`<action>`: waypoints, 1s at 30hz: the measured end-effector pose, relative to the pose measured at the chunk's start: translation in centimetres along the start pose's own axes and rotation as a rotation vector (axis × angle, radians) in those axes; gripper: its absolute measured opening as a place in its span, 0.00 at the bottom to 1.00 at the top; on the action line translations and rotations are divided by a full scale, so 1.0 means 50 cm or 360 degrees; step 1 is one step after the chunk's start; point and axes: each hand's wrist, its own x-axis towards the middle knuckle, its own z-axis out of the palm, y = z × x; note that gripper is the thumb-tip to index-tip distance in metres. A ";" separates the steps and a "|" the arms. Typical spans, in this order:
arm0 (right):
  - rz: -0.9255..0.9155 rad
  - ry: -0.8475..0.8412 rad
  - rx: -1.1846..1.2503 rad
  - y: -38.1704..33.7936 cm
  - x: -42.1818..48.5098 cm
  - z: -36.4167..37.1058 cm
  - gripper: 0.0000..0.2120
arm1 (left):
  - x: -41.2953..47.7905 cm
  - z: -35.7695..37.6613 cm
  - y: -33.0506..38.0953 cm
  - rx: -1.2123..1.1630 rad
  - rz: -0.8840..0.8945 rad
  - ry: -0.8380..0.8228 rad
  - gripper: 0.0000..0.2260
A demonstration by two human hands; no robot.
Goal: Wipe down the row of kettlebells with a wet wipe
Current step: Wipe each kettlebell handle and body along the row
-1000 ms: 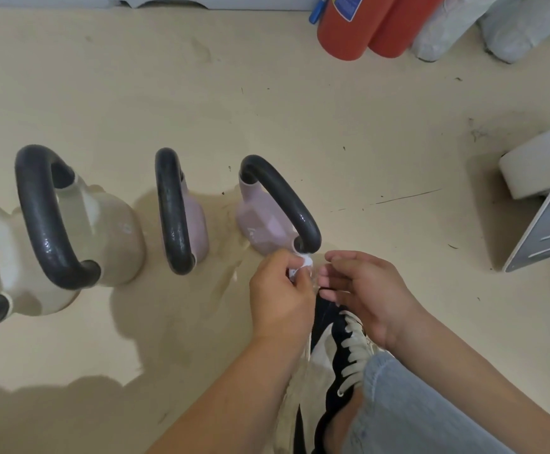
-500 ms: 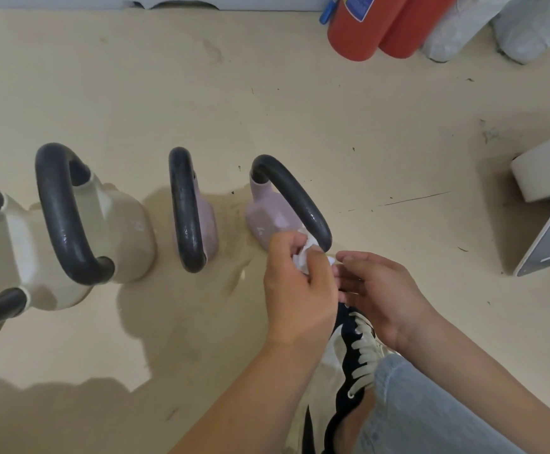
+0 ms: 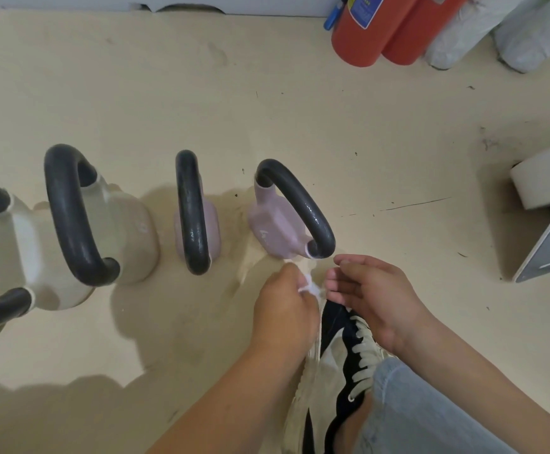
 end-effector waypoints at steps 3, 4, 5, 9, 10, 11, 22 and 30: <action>0.0001 -0.0008 -0.0007 0.000 -0.001 0.001 0.08 | -0.012 -0.008 -0.025 0.0017 -0.0092 -0.0021 0.06; 0.0003 -0.0014 0.0001 0.000 -0.001 0.001 0.07 | -0.015 -0.012 -0.019 -0.0076 -0.0065 0.0081 0.07; 0.0004 -0.0020 0.0010 0.000 -0.001 0.002 0.07 | -0.016 -0.017 -0.008 -0.0171 -0.0016 0.0217 0.07; -0.0002 -0.0044 0.0032 0.000 -0.003 0.004 0.08 | 0.011 -0.022 0.055 -0.0310 0.0288 0.0395 0.05; -0.0002 -0.0047 0.0030 0.000 -0.002 0.004 0.08 | 0.019 -0.018 0.065 -0.0273 0.0346 0.0339 0.07; -0.0005 -0.0044 0.0024 0.000 -0.001 0.004 0.08 | 0.024 -0.013 0.067 -0.0216 0.0404 0.0307 0.08; -0.0020 -0.0040 -0.0038 -0.001 0.001 0.005 0.09 | -0.067 -0.008 0.013 -0.0254 0.0145 -0.0102 0.14; 0.0124 -0.0409 -0.0262 -0.020 -0.056 0.000 0.07 | -0.050 -0.068 0.075 -0.0607 -0.0382 -0.0002 0.10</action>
